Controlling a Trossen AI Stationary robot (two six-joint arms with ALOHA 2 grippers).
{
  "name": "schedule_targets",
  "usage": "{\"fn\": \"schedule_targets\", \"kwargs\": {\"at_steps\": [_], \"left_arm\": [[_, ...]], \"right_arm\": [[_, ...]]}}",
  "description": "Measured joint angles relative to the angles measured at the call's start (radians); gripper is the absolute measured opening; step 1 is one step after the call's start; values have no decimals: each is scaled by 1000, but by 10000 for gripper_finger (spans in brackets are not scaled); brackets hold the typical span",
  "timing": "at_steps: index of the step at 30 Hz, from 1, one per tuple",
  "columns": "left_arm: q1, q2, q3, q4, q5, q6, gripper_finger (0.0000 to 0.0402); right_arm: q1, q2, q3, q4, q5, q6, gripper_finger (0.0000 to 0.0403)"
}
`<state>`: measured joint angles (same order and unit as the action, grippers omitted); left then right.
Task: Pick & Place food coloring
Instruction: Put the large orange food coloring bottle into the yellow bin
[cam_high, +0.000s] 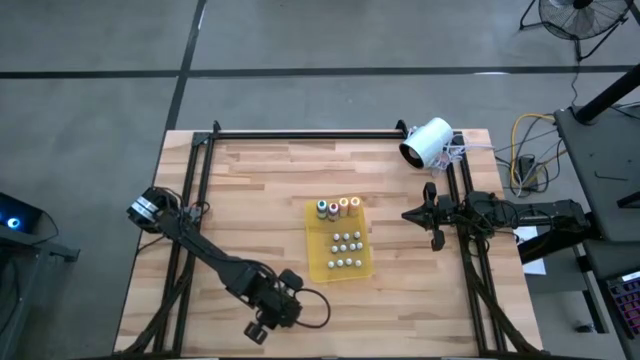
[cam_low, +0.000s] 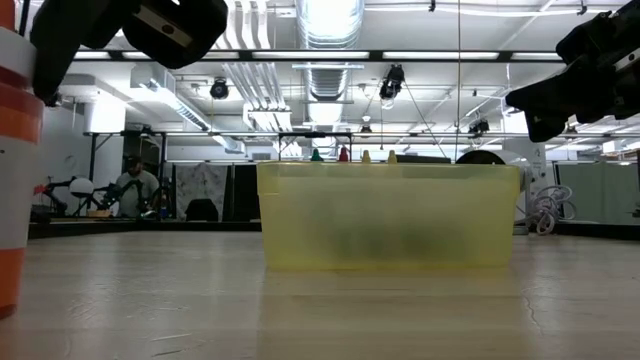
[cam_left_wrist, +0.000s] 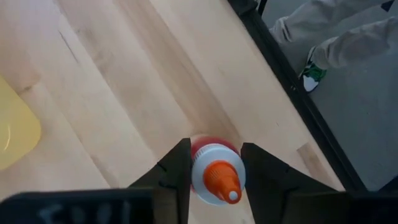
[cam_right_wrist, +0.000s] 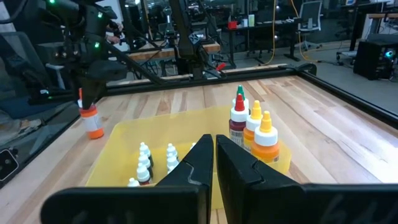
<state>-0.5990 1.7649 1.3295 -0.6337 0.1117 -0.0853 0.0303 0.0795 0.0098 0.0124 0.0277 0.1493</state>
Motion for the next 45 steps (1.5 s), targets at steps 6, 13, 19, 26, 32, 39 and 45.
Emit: {"fn": "schedule_targets", "kwargs": {"at_steps": [6, 13, 19, 26, 32, 39, 45], "left_arm": [[19, -4, 53, -87, -1, 3, 96], [79, -14, 150, -175, -1, 32, 95], [176, -14, 257, -257, -17, 94, 95], [309, -15, 357, -296, -37, 138, 95], [413, -15, 388, -297, -35, 174, 95], [526, -15, 385, -303, -35, 208, 95], [602, -14, 376, -301, -35, 216, 95]], "right_arm": [[0, 0, 0, 0, 0, 0, 13], [0, 0, 0, 0, 0, 0, 13], [0, 0, 0, 0, 0, 0, 13], [0, 0, 0, 0, 0, 0, 13], [0, 0, 0, 0, 0, 0, 13], [0, 0, 0, 0, 0, 0, 13], [0, 0, 0, 0, 0, 0, 13]]}}
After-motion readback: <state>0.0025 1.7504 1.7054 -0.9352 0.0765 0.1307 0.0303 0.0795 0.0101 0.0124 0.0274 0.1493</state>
